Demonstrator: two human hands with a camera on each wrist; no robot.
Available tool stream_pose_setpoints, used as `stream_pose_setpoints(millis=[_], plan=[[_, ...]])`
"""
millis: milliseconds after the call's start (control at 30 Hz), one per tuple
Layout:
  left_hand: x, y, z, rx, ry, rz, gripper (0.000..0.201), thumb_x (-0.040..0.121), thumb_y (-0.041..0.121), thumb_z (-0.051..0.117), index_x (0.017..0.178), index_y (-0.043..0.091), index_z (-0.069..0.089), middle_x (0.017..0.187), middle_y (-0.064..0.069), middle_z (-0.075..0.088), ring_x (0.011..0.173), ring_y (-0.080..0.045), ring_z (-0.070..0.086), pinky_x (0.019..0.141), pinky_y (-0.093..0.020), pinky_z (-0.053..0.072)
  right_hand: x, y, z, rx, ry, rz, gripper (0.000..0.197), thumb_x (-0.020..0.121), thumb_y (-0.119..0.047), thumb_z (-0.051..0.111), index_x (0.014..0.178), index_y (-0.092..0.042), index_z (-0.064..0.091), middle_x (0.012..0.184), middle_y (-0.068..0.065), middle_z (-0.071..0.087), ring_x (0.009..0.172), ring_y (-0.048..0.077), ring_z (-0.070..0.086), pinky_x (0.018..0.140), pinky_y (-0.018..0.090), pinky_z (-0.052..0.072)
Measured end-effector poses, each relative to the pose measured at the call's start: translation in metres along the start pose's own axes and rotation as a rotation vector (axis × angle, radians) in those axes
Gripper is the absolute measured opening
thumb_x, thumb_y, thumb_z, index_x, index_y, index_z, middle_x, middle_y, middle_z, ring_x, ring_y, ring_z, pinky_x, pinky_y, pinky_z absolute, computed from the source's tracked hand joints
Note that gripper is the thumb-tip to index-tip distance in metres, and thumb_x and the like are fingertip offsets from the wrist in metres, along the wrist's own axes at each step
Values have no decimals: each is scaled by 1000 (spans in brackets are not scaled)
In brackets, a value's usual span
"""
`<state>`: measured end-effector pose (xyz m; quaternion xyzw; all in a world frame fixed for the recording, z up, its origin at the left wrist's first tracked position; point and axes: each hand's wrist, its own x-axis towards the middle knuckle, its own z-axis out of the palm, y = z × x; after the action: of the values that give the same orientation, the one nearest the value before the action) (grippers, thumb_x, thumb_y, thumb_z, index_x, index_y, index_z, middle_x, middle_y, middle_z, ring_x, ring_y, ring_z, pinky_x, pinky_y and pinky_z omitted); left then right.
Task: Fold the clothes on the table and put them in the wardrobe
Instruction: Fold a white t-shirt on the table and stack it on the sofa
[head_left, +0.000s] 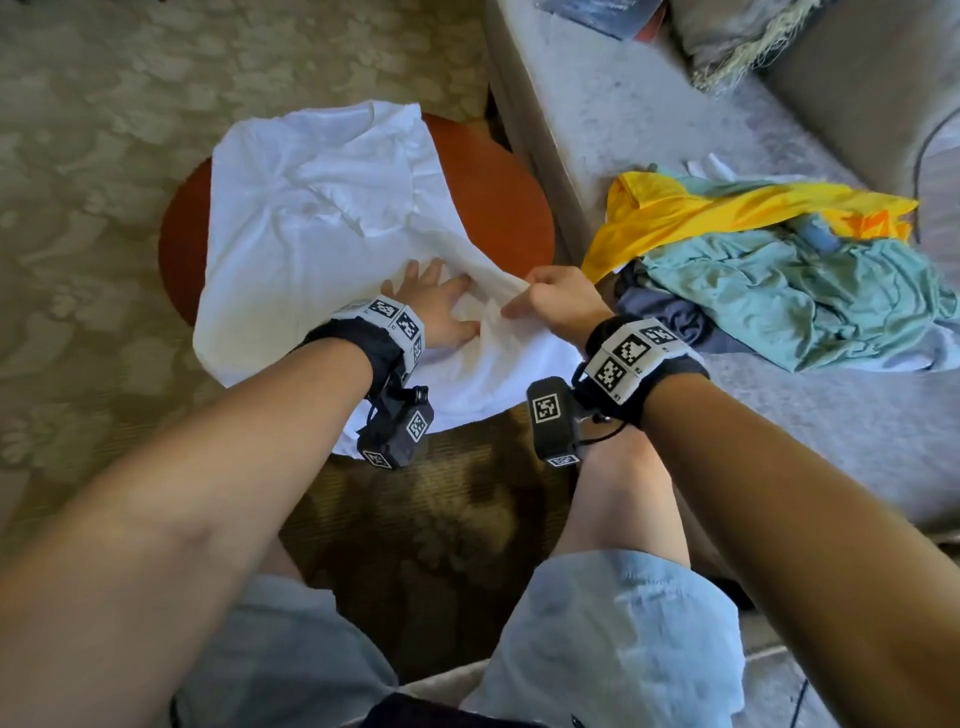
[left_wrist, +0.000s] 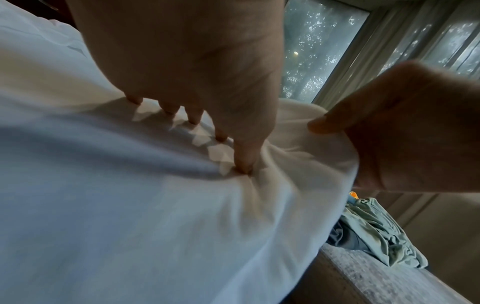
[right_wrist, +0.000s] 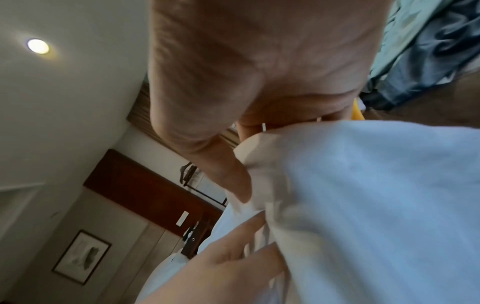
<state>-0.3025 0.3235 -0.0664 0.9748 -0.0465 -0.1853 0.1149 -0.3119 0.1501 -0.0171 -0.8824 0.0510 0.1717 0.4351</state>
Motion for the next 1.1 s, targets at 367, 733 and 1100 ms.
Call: stream_pose_setpoints(millis=[367, 733, 1100], plan=[[-9, 0, 0, -671, 568, -214, 32, 88, 1, 42, 101, 5, 72, 112, -11, 67, 95, -24, 61, 80, -25, 47, -20, -7, 16, -163, -261, -92, 18, 76, -8, 79, 81, -15, 62, 77, -1, 61, 80, 18, 58, 71, 25, 45], [-42, -4, -15, -1298, 34, -432, 23, 84, 8, 68, 99, -8, 61, 92, -22, 70, 76, -32, 72, 56, -36, 58, -39, -17, 39, -228, -496, 39, 38, 91, 4, 51, 125, -8, 63, 124, 12, 60, 99, 23, 65, 84, 46, 60], [-37, -14, -5, -1356, -20, -450, 28, 57, -6, 54, 85, -5, 57, 94, -21, 54, 78, -37, 54, 72, -49, 50, -39, 3, 33, -44, -512, 250, 28, 98, -4, 45, 119, -1, 63, 98, 14, 75, 85, 25, 73, 80, 35, 60]])
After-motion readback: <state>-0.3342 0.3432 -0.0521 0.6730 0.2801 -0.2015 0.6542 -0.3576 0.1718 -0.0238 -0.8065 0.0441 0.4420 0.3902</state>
